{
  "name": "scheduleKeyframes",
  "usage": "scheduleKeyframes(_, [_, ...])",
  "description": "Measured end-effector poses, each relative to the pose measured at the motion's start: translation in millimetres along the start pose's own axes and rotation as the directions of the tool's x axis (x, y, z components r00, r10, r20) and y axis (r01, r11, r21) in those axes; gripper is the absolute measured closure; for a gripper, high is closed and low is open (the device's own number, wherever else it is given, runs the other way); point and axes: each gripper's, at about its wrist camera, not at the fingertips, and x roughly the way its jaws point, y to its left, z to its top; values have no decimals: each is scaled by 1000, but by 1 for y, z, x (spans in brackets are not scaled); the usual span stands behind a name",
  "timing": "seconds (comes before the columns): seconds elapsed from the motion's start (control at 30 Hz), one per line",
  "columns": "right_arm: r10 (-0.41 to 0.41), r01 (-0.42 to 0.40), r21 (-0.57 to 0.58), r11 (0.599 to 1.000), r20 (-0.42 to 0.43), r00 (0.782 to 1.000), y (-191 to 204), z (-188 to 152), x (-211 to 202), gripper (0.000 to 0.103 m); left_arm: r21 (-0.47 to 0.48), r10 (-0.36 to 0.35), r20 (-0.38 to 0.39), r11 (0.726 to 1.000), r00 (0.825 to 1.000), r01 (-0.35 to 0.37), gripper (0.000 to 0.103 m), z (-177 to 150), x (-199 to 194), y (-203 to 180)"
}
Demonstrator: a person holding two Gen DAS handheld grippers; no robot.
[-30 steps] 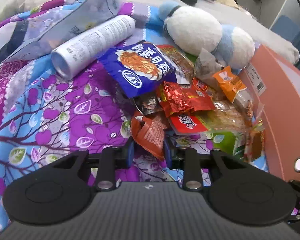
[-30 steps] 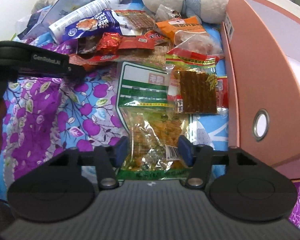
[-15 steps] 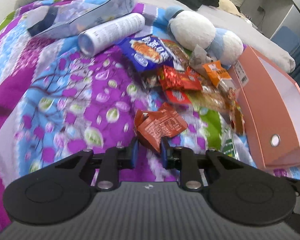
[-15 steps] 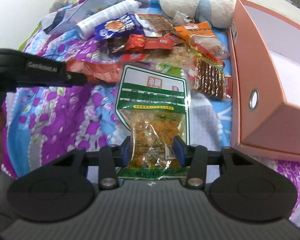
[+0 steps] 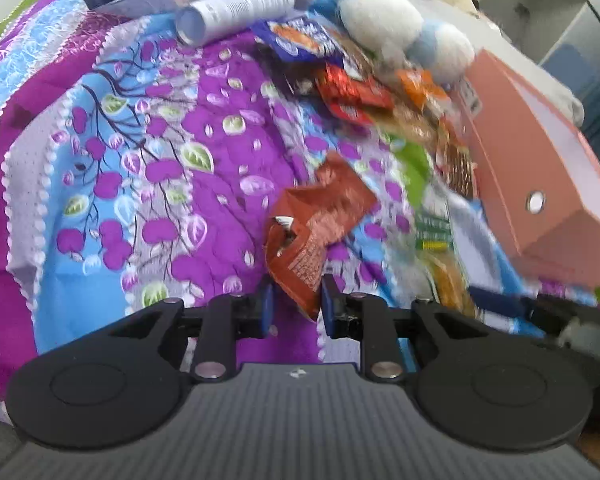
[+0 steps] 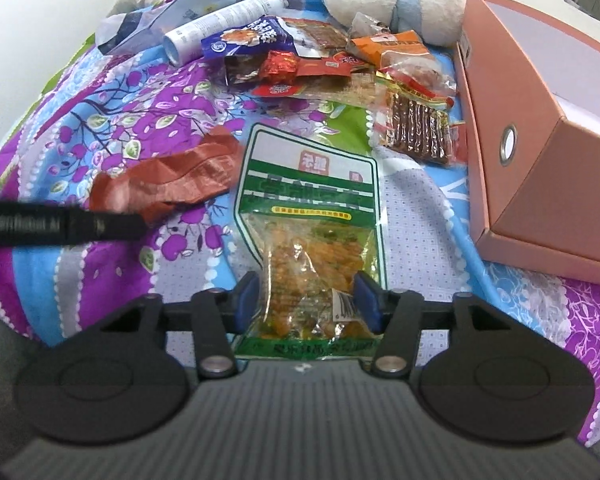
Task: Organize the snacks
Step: 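Grasp the red-orange wrapper with the left tool while the right tool grasps the green-labelled bag, then lift both held packets and carry them over the pink box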
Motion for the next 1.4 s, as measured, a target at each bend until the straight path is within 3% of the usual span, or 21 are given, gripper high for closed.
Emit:
scheduleKeyframes(0.03, [9, -9, -6, 1000, 1, 1000, 0, 0, 0, 37, 8, 3, -7, 1000, 1000, -3, 74, -1, 1, 0])
scheduleKeyframes(0.07, [22, -22, -10, 1000, -1, 1000, 0, 1, 0, 35, 14, 4, -17, 1000, 1000, -4, 68, -2, 1, 1])
scheduleKeyframes(0.1, [34, -34, -11, 999, -6, 999, 0, 3, 1, 26, 15, 2, -31, 1000, 1000, -2, 62, -3, 1, 3])
scheduleKeyframes(0.17, [40, -40, 0, 999, -3, 999, 0, 4, 0, 20, 16, -2, -42, 1000, 999, 3, 32, -4, -1, 6])
scheduleKeyframes(0.37, [31, -33, 49, 998, 29, 999, -11, 3, -8, 19, 153, 47, -15, 987, 999, -44, 21, -6, -12, 0])
scheduleKeyframes(0.6, [16, -17, 52, 998, 21, 1000, -23, 2, -5, 19, 308, 62, 68, 948, 996, -80, 21, 1, -12, -11])
scheduleKeyframes(0.7, [32, -32, 38, 999, 7, 999, -24, 1, -1, 19, 382, 70, 93, 919, 993, -101, 21, 5, -6, -18])
scheduleKeyframes(0.83, [36, -36, -12, 999, -4, 999, -20, -2, 4, 18, 446, 74, 68, 890, 995, -97, 22, 7, 8, -21])
scheduleKeyframes(0.9, [35, -36, -29, 999, -9, 999, -18, -3, 7, 15, 444, 68, 49, 892, 997, -82, 23, 7, 15, -19])
scheduleKeyframes(1.03, [42, -42, -60, 997, -7, 999, -14, -4, 13, 14, 414, 62, 17, 908, 998, -64, 40, 8, 27, -15])
scheduleKeyframes(1.2, [27, -28, -84, 996, -17, 1000, -5, -1, 18, 15, 349, 42, 22, 936, 999, -47, 54, 10, 29, -12])
scheduleKeyframes(1.4, [27, -29, -125, 992, -17, 999, 5, 1, 16, 31, 245, 36, 28, 969, 999, -42, 57, 15, 23, -7])
